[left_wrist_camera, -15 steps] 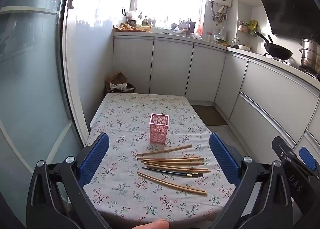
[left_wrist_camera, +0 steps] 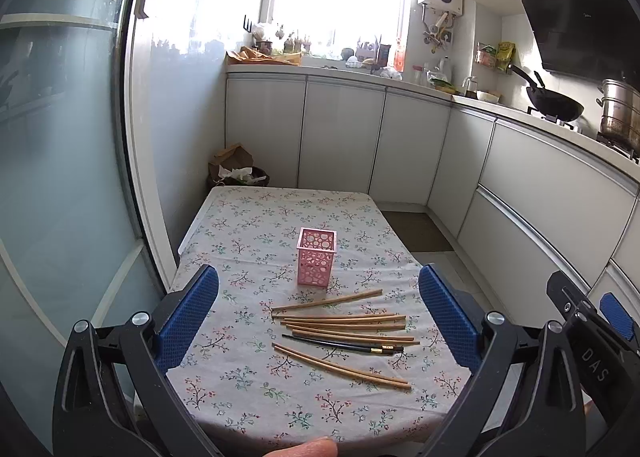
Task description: Organize utensils
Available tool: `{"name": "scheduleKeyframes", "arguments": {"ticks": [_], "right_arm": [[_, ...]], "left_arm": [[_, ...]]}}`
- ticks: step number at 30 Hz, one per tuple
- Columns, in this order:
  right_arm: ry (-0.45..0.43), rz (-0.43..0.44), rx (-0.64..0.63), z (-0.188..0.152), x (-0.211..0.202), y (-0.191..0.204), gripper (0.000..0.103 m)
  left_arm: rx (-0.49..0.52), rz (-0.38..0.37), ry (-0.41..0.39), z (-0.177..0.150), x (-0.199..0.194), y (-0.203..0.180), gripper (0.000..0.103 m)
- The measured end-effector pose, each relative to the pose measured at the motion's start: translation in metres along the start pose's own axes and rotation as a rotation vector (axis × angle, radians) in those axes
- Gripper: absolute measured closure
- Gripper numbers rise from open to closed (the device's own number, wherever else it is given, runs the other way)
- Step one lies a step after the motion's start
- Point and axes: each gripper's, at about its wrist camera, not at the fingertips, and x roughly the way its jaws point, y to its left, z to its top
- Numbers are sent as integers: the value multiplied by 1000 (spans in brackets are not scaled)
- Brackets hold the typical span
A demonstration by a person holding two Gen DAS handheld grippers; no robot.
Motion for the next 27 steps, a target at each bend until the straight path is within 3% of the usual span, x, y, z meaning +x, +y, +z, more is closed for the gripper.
{"name": "scheduleKeyframes", "arguments": {"ticks": [27], "right_arm": [[-6,-19,33,4,-7,-18,6]], "left_arm": [[17,-33,-1,0,-6,-17,7]]}}
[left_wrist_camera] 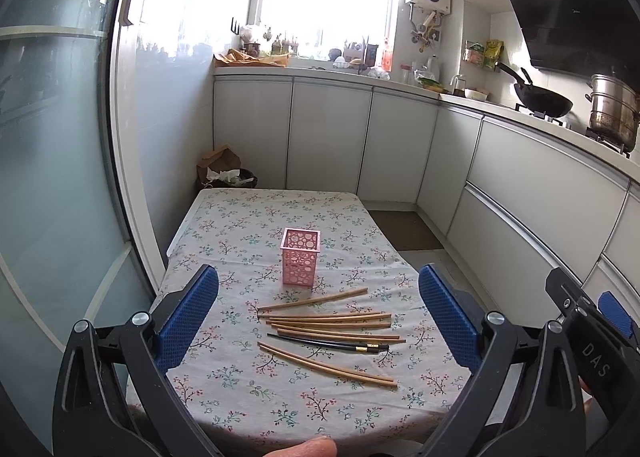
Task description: Organize utensils
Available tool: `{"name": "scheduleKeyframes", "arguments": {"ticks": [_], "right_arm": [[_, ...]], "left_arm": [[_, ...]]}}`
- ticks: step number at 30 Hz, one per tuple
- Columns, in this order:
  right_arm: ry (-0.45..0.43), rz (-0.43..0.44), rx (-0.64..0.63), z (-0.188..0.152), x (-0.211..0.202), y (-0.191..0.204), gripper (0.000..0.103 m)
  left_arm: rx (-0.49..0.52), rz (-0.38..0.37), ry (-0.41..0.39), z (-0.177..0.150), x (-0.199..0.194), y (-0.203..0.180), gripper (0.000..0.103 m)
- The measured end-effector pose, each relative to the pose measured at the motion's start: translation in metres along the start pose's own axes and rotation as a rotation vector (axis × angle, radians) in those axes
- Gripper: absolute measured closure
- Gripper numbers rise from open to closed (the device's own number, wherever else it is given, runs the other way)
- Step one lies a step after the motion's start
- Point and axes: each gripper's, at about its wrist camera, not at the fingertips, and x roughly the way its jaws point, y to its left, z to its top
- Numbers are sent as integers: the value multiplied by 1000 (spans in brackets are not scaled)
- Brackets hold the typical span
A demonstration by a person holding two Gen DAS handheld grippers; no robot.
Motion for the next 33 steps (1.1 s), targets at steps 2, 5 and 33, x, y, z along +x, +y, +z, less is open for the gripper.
{"name": "scheduleKeyframes", "arguments": {"ticks": [2,5,33], "right_arm": [[1,0,2,0,0,-1,6],[1,0,5,0,-1,-2,6],[-4,-16,27,-3,-6,-13,6]], "left_arm": [[-1,0,0,0,0,0,7],[2,-4,0,0,-1,-2,7],[31,-34,-6,-1,-3,-18,7]]}}
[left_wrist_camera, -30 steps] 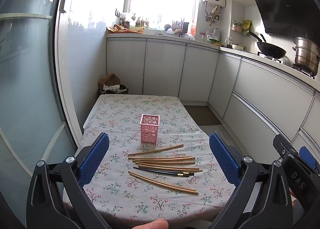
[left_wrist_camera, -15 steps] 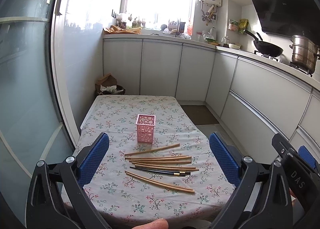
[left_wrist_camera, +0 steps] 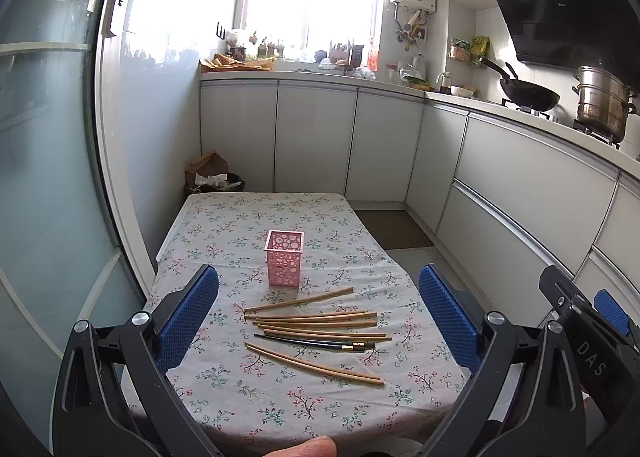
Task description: Organize utensils
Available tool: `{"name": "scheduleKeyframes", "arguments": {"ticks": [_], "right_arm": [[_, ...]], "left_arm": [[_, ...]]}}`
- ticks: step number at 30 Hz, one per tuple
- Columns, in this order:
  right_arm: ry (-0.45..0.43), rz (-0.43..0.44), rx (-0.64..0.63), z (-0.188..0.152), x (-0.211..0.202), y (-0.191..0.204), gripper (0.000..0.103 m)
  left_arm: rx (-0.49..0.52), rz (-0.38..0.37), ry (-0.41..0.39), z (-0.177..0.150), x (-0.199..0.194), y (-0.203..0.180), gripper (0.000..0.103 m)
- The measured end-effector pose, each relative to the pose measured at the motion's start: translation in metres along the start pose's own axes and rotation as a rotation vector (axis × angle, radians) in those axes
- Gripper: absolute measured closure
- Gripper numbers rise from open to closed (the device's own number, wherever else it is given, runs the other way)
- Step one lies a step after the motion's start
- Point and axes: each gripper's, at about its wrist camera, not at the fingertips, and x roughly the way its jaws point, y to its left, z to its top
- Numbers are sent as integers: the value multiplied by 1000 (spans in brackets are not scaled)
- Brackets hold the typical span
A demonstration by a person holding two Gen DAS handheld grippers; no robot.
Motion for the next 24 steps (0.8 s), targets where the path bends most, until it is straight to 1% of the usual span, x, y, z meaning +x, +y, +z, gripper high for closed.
{"name": "scheduleKeyframes", "arguments": {"ticks": [12,20,21,22,24], "right_arm": [[12,-13,12,0,6,-4,6],[53,-11,42,-2,26,-9,6],[71,8,66,-2,32,-13,6],[97,34,101,-4,40,-19,6],[159,73,177,-8,58,-31,6]], "left_arm": [[11,-2,12,0,6,-7,7],[15,-14,49,2,30,-4,7],[18,-24,59,4,36,-2,7],[27,-53,82,9,46,-2,7],[60,-145,152,20,70,-5,7]]}}
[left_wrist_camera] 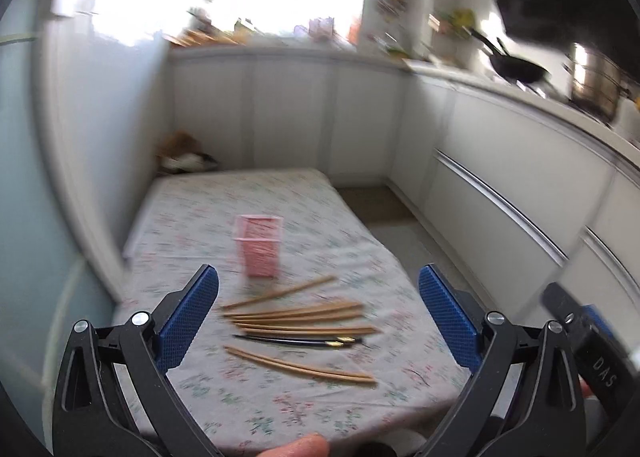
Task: Organize utensils
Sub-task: 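Lower the left tool onto the chopstick pile and grasp one wooden chopstick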
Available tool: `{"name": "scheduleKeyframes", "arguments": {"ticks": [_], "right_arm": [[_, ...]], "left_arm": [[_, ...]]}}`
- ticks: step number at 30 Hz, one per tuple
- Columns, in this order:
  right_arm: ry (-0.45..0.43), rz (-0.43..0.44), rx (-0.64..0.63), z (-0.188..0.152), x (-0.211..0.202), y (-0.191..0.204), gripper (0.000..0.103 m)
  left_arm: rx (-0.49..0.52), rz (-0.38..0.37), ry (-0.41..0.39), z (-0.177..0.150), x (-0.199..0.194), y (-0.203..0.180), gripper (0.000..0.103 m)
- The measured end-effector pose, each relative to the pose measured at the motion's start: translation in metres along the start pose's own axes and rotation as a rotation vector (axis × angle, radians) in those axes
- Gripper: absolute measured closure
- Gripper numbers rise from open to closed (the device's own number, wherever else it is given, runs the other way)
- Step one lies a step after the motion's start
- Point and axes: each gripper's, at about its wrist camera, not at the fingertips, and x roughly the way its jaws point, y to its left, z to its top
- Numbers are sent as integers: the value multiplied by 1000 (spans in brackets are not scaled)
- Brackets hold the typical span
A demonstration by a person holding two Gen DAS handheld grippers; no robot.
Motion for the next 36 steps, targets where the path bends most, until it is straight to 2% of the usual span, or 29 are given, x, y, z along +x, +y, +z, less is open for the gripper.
{"name": "scheduleKeyframes", "arguments": {"ticks": [3,5,6,8,10,12,13,18,20,22,24,27,32,36], "right_arm": [[122,37,85,-4,38,-22,6],[186,38,123,-10,63,-34,6],[196,29,133,-15,77,-40,6],[235,19,140,-22,99,-47,6],[279,31,144,-30,125,-51,6],[318,50,151,-36,148,-56,6],[330,57,160,-40,158,-58,6],[375,83,188,-51,202,-70,6],[386,93,177,-56,212,-71,6],[408,106,168,-57,220,-69,6],[412,115,160,-56,225,-68,6],[401,117,162,-55,226,-70,6],[420,114,203,-55,229,-79,6],[434,104,207,-56,227,-81,6]], "left_arm": [[144,-194,175,22,57,-15,7],[243,-323,384,24,115,-32,7],[261,-334,439,22,133,-37,7],[351,-268,557,12,189,-49,7],[420,-269,664,0,233,-57,7],[445,-275,788,-7,279,-56,7],[458,-277,818,-10,293,-56,7],[546,-179,917,-14,359,-51,10],[568,-164,943,-14,379,-45,17],[574,-145,971,-16,393,-38,32],[589,-127,988,-18,403,-31,37],[606,-128,1006,-19,409,-23,41],[563,-199,1039,-10,410,-6,49],[532,-214,1009,-9,407,6,52]]}}
